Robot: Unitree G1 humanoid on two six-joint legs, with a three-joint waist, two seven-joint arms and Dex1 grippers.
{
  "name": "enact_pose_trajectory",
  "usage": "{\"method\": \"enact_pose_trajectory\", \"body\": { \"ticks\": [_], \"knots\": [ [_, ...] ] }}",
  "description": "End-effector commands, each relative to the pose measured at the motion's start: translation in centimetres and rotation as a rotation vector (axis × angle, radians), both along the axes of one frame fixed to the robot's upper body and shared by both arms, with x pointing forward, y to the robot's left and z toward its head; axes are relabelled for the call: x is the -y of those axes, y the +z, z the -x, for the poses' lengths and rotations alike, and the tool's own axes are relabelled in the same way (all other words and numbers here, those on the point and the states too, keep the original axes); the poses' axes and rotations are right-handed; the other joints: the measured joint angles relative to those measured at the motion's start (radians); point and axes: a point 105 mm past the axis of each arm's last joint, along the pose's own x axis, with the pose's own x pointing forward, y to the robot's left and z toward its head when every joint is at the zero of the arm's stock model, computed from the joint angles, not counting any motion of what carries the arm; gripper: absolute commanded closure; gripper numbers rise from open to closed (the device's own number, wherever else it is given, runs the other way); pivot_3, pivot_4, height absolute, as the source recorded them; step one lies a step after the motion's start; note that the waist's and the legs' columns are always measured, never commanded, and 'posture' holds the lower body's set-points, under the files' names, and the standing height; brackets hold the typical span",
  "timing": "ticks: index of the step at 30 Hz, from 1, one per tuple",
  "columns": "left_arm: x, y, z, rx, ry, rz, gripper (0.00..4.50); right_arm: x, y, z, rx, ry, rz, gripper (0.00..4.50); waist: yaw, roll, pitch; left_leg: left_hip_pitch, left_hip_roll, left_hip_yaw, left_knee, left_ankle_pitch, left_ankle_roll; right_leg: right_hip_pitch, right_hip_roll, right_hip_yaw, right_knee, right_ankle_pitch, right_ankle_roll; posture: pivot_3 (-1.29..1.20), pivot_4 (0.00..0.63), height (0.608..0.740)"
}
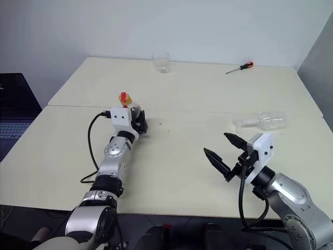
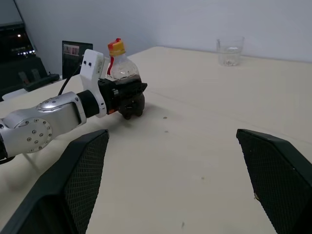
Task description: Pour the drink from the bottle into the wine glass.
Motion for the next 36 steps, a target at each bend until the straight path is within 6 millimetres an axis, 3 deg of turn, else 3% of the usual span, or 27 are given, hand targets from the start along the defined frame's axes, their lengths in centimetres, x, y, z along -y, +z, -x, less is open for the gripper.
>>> {"method": "enact_pose_trajectory", "body": {
  "ticks": [1,4,36],
  "knots": [
    [0.1,1.8,-0.1,0.061,-0.01,0.009,1.37,-0.2,0.7,0.1,0.03,0.009,-0.012,0.0,0.0,0.0,0.0,0.0,0.0,0.0,0.0,0.0,0.0,0.0,0.0,0.0,0.0,0.0,0.0,0.0,0.15,0.74],
    [0.0,1.6,-0.1,0.049,-0.006,0.016,0.43,-0.3,0.6,0.1,0.029,0.008,-0.01,0.0,0.0,0.0,0.0,0.0,0.0,0.0,0.0,0.0,0.0,0.0,0.0,0.0,0.0,0.0,0.0,0.0,0.15,0.74],
    [-0.9,2.2,0.1,0.123,-0.003,-0.009,0.43,-0.2,0.6,-0.3,0.032,-0.014,-0.019,0.0,0.0,0.0,0.0,0.0,0.0,0.0,0.0,0.0,0.0,0.0,0.0,0.0,0.0,0.0,0.0,0.0,0.15,0.74]
  ]
}}
